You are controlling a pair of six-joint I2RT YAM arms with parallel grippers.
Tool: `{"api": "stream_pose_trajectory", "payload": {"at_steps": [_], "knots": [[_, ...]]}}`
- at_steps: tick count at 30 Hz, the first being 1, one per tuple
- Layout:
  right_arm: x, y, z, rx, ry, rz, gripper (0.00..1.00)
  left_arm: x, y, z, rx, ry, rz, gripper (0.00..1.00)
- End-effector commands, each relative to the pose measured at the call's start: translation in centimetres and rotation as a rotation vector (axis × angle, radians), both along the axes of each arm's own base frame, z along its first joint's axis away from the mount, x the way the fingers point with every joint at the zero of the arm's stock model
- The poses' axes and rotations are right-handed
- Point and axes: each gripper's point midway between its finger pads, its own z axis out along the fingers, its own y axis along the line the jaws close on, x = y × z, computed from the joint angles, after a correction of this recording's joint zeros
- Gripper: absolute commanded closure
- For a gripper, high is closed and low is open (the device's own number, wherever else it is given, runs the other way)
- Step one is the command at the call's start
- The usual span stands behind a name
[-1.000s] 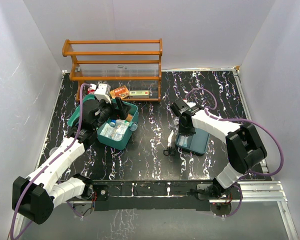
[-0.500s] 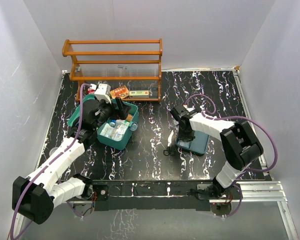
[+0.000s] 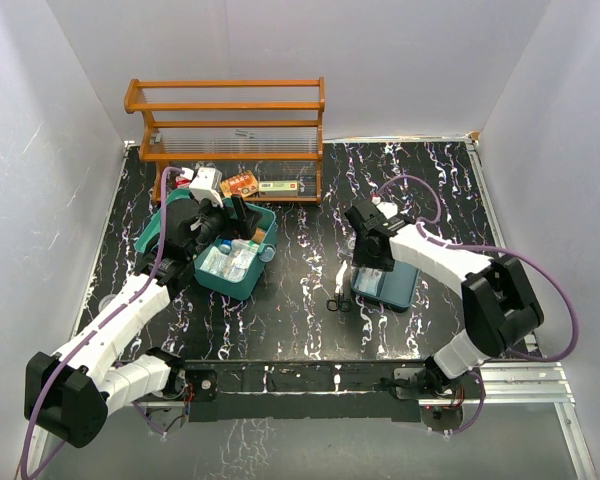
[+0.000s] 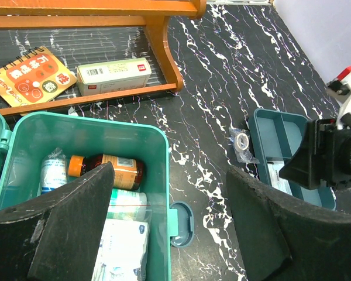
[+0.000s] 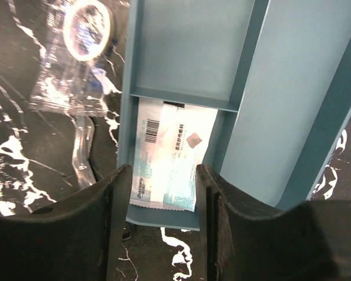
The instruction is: Organize the medicine kit
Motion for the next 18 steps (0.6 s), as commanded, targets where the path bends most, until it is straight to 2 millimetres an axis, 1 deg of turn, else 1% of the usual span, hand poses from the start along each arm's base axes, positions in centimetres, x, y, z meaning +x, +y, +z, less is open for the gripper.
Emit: {"api": "stream_pose_trajectory", "payload": {"at_steps": [1,3,7,10,11,12,14,15,16,18], "knots": [[2.9,0.9,3.7,0.039,-0.148,0.012,0.54,0.4,0.0,2.4,-0.014,-0.055,0.0,0.24],[3.7,1.7,4.1,0.062,-0.16,0.036,0.54,0.4,0.0,2.5,-0.015,-0.056,-0.001,0.24],[5.8,3.8,5.1,0.12,-0.204,0.07,0.54,0.3,0.0,2.9,-0.017,-0.06,-0.002,0.24],[7.5,4.6,5.2,0.121,-0.225,0.061,0.54,0.1,0.2,3.3,-0.018,-0.064,0.001,0.24],[8.0,4.6,4.9,0.111,-0.226,0.046,0.56,0.0,0.3,3.3,-0.016,-0.062,0.004,0.24],[8.5,4.6,4.6,0.099,-0.225,0.033,0.6,-0.1,0.4,3.4,-0.016,-0.063,0.007,0.24],[9.2,4.7,3.7,0.078,-0.213,0.02,0.72,-0.3,0.6,3.6,-0.016,-0.066,0.015,0.24],[9.5,4.8,3.5,0.072,-0.21,0.018,0.75,-0.4,0.7,3.6,-0.016,-0.066,0.019,0.24],[9.6,4.8,2.4,0.054,-0.188,0.016,0.77,-0.5,0.8,3.5,-0.013,-0.064,0.022,0.24],[10.0,4.8,1.5,0.036,-0.175,0.012,0.79,-0.7,1.0,3.6,-0.014,-0.064,0.026,0.24]]}}
